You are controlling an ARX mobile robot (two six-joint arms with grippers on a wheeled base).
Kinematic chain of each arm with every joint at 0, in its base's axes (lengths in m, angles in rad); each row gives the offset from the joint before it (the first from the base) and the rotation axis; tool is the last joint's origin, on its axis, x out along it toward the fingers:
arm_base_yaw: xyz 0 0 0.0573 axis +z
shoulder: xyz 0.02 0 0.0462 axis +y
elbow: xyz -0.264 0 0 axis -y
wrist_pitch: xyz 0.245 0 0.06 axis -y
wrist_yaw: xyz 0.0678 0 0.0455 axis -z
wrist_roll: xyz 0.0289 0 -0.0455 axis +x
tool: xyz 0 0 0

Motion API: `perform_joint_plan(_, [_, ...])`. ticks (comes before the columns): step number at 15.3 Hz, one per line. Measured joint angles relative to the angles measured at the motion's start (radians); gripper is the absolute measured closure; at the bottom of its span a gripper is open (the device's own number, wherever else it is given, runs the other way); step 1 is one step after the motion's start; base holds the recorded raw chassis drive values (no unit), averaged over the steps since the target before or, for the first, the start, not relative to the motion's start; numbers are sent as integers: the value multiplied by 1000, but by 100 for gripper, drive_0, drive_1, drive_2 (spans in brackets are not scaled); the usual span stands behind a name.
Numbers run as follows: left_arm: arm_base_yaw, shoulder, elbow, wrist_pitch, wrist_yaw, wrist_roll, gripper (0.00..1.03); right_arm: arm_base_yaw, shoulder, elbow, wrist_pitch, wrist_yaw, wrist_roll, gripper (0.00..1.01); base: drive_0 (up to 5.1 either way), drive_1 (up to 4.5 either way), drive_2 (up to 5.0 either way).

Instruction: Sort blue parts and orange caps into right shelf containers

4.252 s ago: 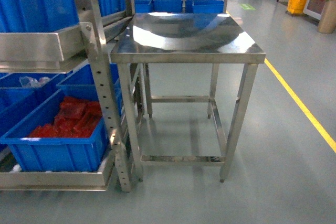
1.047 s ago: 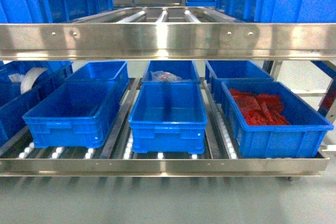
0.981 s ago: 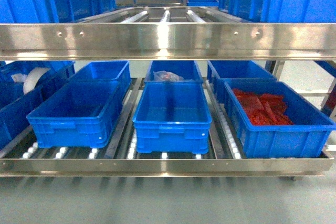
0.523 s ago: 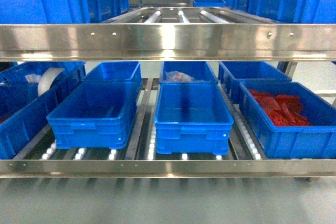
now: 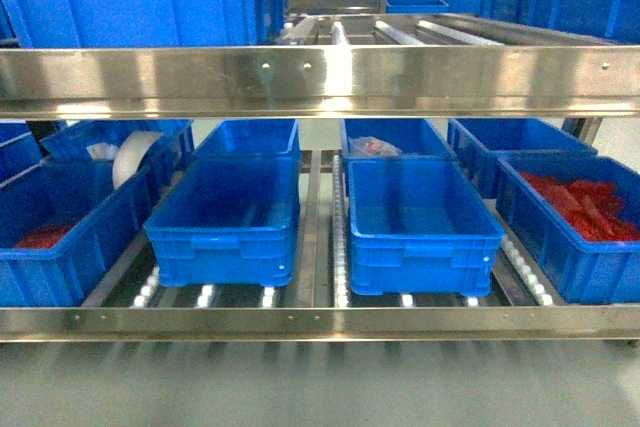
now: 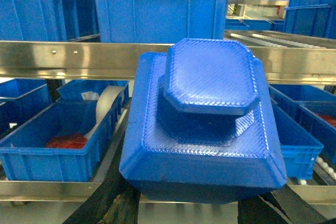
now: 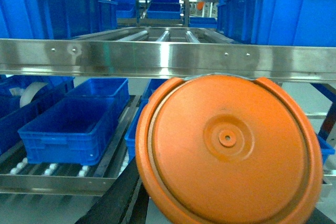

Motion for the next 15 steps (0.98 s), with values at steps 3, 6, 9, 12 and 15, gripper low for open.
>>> perform_joint_plan(3, [0, 0, 0, -2, -9, 0, 61, 0, 0, 0, 5, -4, 0, 58, 0, 0, 0])
perform_joint_plan(6, [0, 0, 0, 1, -2, 0, 61, 0, 0, 0, 3, -3, 0, 58, 0, 0, 0])
perform_joint_plan(9, [0, 0, 0, 1, -1, 0, 61, 0, 0, 0, 0, -3, 0, 58, 0, 0, 0])
perform_joint_plan(12, [0, 0, 0, 1, -1, 0, 61, 0, 0, 0, 0, -3, 0, 58, 0, 0, 0])
perform_joint_plan(15, [0, 0, 0, 1, -1, 0, 61, 0, 0, 0, 0, -3, 0, 58, 0, 0, 0])
